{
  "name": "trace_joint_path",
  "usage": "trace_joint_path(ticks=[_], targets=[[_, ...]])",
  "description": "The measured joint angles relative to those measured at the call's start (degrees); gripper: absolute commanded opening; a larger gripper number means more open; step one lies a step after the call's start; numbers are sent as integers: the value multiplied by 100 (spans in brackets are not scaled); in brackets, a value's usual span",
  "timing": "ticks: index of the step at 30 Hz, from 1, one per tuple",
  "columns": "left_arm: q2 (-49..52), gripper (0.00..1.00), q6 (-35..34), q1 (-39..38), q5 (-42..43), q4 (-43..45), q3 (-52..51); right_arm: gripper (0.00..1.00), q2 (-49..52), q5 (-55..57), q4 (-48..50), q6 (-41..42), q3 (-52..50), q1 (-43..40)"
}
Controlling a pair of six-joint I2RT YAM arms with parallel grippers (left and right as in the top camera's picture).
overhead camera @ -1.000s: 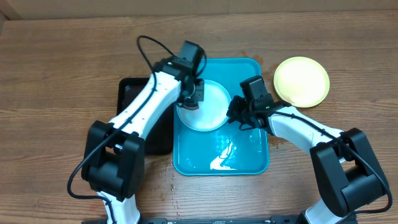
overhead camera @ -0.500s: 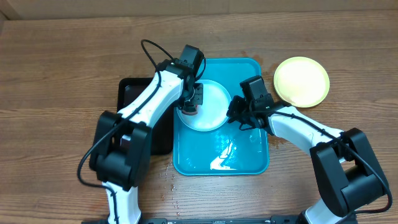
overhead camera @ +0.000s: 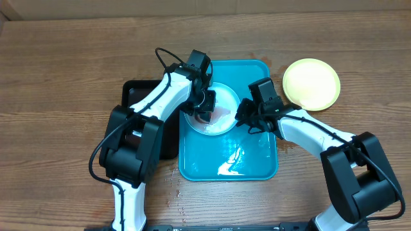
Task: Clean dirty plates on tray and stack at the side
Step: 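Rub the sponge across the white plate with the left gripper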
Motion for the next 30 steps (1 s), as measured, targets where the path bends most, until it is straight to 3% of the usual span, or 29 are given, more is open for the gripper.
trace_joint_path(ticks=[7, 16, 24, 30], targets=[[-170, 4, 66, 0, 444, -7, 170, 4, 0, -7, 28, 2, 0, 9], [-901, 4, 39, -2, -466, 4, 308, 4, 0, -39, 76, 0, 0, 11], [-282, 4, 0, 0, -1106, 155, 199, 4, 0, -72, 81, 2, 0, 13], [109, 4, 26, 46, -778, 240, 190, 4, 11, -70, 79, -2, 0, 13]])
